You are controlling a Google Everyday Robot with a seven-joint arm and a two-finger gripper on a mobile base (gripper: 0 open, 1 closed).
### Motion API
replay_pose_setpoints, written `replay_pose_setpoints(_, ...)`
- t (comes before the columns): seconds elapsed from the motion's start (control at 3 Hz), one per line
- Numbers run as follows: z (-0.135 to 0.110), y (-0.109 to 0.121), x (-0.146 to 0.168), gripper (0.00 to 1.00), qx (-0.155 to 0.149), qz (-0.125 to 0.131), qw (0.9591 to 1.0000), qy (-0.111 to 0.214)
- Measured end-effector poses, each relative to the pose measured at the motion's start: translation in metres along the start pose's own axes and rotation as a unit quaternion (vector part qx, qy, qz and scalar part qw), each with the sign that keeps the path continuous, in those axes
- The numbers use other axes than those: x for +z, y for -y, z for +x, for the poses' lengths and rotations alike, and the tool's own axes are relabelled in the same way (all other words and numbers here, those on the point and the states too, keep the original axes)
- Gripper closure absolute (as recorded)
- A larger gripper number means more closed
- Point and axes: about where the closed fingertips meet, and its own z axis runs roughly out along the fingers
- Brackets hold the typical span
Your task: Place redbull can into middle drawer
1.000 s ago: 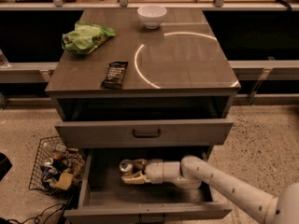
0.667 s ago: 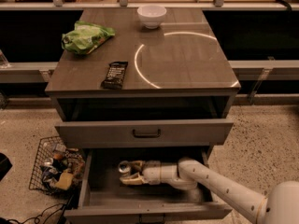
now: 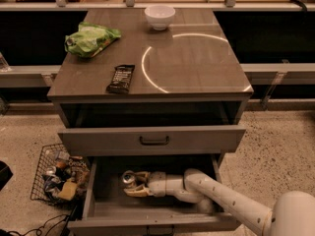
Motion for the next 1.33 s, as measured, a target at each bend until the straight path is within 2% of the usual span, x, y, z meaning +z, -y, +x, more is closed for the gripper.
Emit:
replay_pose_setpoints(0.33,0.0,0.0,0.0,0.82,0.0,0.0,1.0,0.0)
replay_pose_setpoints(0.67,-0.0007,-0.0014,0.0025,0.51,0.0,-0.002,1.0,0.001)
replay_pose_setpoints(1.33,-0.0015,-0.0033,0.0059,0.05,0.001,-0.005,1.0,0.003)
